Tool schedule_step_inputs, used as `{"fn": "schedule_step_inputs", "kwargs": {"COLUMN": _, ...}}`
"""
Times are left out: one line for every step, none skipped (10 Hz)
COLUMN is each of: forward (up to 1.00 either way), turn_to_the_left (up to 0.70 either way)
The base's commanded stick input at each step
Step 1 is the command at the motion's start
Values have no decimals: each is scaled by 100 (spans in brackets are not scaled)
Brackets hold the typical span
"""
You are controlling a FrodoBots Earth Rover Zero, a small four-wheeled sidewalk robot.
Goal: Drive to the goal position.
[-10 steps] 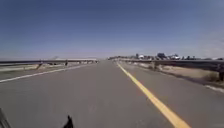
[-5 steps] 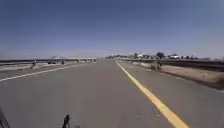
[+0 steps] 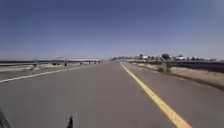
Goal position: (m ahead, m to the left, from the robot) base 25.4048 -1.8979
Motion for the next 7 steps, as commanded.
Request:
{"fn": "schedule_step_inputs", "kwargs": {"forward": 100, "turn_to_the_left": 0}}
{"fn": "schedule_step_inputs", "kwargs": {"forward": 100, "turn_to_the_left": 0}}
{"fn": "schedule_step_inputs", "kwargs": {"forward": 100, "turn_to_the_left": 0}}
{"fn": "schedule_step_inputs", "kwargs": {"forward": 100, "turn_to_the_left": 0}}
{"fn": "schedule_step_inputs", "kwargs": {"forward": 100, "turn_to_the_left": 0}}
{"fn": "schedule_step_inputs", "kwargs": {"forward": 100, "turn_to_the_left": 0}}
{"fn": "schedule_step_inputs", "kwargs": {"forward": 100, "turn_to_the_left": 0}}
